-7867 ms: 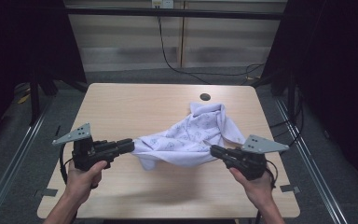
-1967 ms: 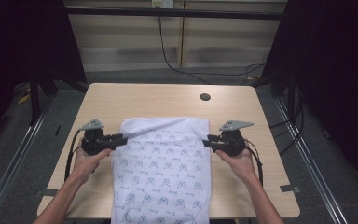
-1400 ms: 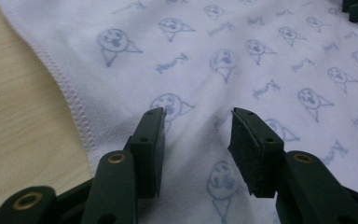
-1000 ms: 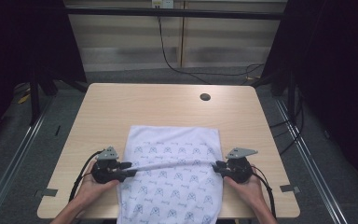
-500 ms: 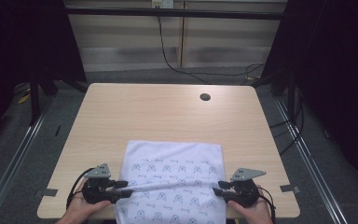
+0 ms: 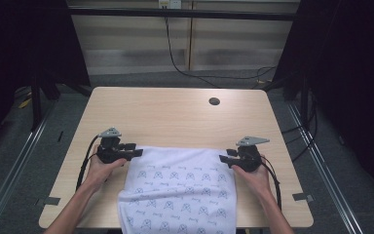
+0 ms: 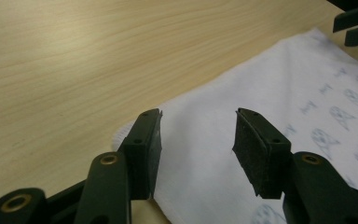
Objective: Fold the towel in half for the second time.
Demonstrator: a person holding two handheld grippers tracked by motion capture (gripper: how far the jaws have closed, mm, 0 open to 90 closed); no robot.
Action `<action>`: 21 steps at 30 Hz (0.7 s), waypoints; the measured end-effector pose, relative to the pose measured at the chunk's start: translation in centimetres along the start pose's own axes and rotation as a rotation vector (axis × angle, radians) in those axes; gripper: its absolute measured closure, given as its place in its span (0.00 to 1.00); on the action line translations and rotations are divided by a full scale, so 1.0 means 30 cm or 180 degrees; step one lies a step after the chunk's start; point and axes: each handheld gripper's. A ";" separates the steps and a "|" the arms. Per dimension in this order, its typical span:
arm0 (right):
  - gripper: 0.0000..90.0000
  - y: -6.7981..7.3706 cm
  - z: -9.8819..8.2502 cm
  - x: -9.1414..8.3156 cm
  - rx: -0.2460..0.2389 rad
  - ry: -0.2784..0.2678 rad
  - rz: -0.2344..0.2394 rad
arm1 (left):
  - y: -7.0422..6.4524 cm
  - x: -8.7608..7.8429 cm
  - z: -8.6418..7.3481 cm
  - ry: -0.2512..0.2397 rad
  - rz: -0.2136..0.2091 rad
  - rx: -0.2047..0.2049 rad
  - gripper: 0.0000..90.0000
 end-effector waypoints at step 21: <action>0.84 0.036 -0.045 0.023 -0.0163 0.0149 -0.0033 | -0.050 0.007 -0.074 0.0272 0.0165 0.0568 0.62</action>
Point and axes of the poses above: each handheld gripper's, and its own axes: x roughly forward along the jaws, z roughly out of its top, y roughly to its left, and after that the axes turned 12 degrees about -y, right-handed
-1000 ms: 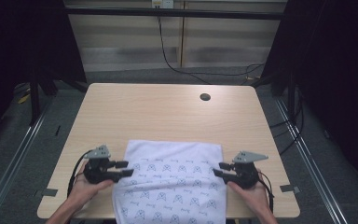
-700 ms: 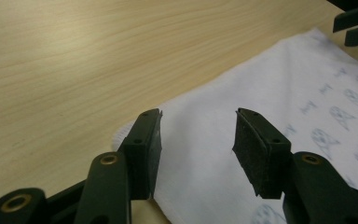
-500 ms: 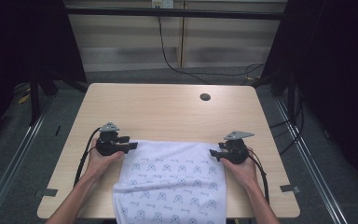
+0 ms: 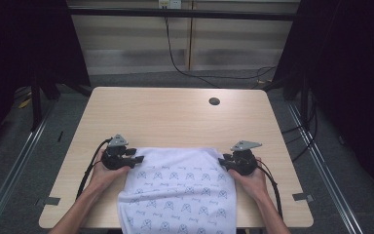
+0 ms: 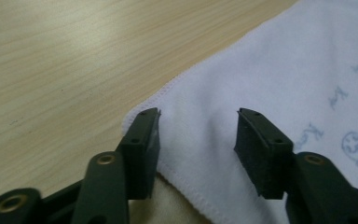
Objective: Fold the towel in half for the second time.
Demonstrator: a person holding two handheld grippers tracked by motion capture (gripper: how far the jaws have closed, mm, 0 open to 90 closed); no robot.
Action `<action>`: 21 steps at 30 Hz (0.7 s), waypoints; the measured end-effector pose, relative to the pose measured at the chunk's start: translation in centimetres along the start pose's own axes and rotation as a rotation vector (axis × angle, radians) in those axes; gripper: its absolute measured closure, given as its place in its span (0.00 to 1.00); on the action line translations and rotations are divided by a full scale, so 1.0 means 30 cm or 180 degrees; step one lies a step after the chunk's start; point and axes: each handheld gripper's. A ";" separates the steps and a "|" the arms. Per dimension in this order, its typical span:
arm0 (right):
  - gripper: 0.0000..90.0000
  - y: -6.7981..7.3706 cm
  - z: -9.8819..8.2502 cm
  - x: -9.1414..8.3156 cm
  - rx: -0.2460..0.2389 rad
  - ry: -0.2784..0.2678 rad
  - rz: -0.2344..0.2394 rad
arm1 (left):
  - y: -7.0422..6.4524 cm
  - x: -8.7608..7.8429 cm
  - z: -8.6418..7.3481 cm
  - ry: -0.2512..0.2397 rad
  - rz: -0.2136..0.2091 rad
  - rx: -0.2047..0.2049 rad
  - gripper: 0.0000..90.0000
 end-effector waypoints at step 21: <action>0.97 -0.079 0.332 -0.213 0.0234 -0.1113 0.0051 | 0.059 -0.163 0.336 -0.1005 -0.0180 -0.0343 0.96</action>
Point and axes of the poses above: each handheld gripper's, and its own axes: x roughly forward along the jaws, z roughly out of its top, y roughly to its left, and after that the axes turned 12 degrees about -y, right-handed
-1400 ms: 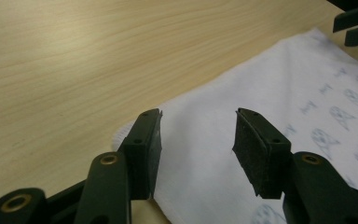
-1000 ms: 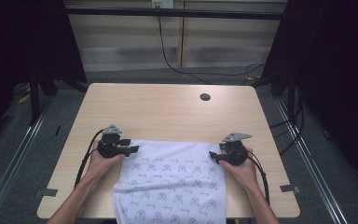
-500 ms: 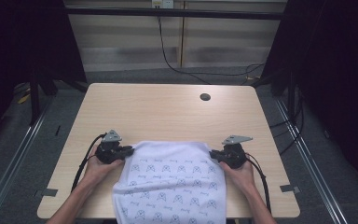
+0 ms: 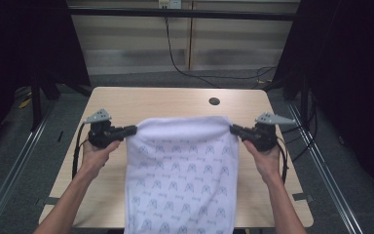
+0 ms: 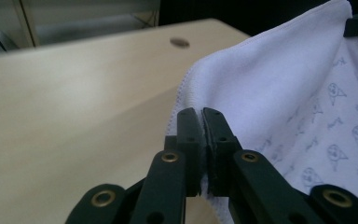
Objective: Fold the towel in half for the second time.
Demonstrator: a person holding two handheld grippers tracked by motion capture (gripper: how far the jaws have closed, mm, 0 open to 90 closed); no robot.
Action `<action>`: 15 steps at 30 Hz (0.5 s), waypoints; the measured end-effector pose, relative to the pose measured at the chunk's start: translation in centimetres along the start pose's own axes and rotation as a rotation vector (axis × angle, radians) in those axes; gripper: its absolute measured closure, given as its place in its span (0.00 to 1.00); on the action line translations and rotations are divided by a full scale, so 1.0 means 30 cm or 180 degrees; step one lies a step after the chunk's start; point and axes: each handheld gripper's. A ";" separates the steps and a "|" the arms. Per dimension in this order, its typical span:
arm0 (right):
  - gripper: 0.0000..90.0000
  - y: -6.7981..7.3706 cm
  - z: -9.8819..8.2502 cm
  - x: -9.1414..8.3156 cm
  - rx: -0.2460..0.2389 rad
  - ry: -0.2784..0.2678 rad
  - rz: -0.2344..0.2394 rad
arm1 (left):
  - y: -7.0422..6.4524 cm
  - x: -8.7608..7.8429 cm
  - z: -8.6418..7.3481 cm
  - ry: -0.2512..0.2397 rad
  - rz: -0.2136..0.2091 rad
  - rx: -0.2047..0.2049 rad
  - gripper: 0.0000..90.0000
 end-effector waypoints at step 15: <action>0.97 -0.057 0.504 0.037 -0.0346 -0.0568 -0.0308 | -0.026 0.028 0.389 -0.0629 0.0048 0.0211 0.96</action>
Point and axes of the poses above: each handheld gripper's, and its own axes: x roughly forward along the jaws, z roughly out of its top, y roughly to its left, and after that the axes turned 12 degrees about -y, right-handed
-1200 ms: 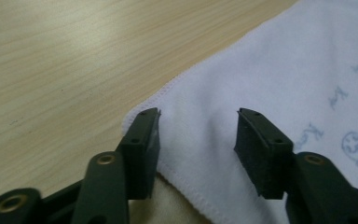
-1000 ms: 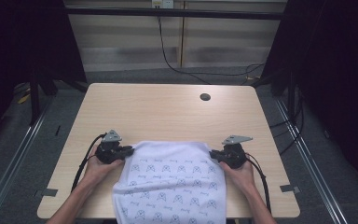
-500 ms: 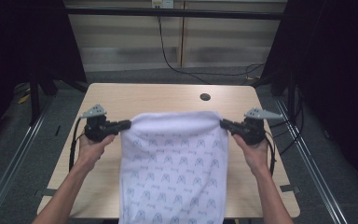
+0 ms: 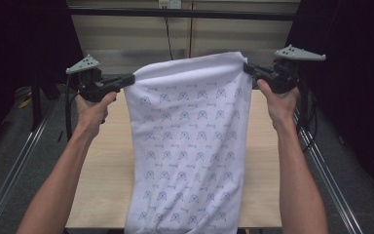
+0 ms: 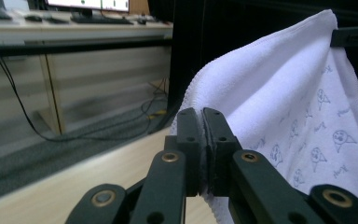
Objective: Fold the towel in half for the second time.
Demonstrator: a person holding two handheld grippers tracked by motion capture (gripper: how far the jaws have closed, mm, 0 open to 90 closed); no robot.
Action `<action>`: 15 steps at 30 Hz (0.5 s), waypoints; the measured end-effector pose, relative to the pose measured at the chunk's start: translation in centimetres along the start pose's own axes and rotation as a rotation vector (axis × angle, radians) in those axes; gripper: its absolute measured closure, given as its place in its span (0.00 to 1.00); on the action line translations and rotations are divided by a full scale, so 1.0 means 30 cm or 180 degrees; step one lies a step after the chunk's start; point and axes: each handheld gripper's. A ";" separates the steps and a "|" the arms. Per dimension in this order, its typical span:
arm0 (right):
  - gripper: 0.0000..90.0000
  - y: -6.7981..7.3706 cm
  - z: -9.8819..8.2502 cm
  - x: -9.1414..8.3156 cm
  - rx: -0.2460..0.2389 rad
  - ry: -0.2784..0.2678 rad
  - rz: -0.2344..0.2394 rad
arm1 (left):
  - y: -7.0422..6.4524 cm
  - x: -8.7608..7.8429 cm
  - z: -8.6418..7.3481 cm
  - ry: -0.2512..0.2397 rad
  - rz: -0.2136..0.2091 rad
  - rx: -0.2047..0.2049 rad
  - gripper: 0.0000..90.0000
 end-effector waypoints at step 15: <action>0.97 0.118 -0.414 -0.263 0.0433 0.0399 0.0520 | -0.095 -0.214 -0.352 0.0393 -0.0430 -0.0272 0.96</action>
Point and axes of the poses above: each handheld gripper's, and its own axes: x roughly forward along the jaws, z roughly out of its top, y roughly to its left, and after that the axes turned 12 degrees about -y, right-handed
